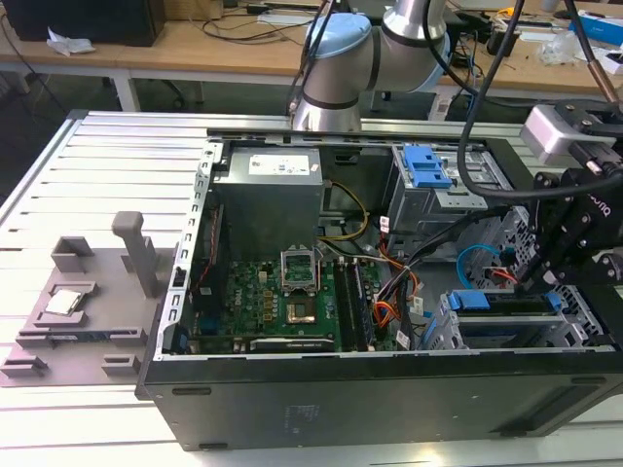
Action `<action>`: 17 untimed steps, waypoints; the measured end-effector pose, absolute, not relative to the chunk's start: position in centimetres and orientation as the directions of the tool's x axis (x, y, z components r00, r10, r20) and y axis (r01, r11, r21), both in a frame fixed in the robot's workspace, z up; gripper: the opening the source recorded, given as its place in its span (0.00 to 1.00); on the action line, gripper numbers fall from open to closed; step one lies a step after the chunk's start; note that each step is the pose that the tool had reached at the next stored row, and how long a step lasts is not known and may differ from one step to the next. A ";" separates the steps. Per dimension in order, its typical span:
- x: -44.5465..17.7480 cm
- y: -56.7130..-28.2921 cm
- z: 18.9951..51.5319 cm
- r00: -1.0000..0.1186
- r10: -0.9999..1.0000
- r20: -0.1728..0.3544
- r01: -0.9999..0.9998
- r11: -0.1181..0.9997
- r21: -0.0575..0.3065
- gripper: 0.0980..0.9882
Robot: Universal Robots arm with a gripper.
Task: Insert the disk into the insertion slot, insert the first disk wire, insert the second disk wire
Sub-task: 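Insert the first disk wire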
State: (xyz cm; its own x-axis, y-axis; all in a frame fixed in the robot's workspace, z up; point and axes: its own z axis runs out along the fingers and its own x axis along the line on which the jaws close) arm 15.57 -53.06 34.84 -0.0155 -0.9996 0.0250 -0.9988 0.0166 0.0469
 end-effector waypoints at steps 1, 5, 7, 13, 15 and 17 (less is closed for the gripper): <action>15.6 -53.1 34.8 -0.018 -1.000 0.024 -0.999 0.019 0.047 0.09; 15.6 -53.1 34.6 -0.026 -0.999 0.023 -0.999 0.027 0.047 0.09; 15.6 -53.1 34.5 -0.029 -0.999 0.022 -0.998 0.030 0.047 0.09; 15.6 -53.1 34.1 -0.042 -0.999 0.018 -0.998 0.042 0.047 0.09; 15.7 -53.1 34.0 -0.045 -0.999 0.018 -0.998 0.046 0.047 0.09; 15.8 -53.1 33.9 -0.047 -0.999 0.018 -0.998 0.048 0.048 0.09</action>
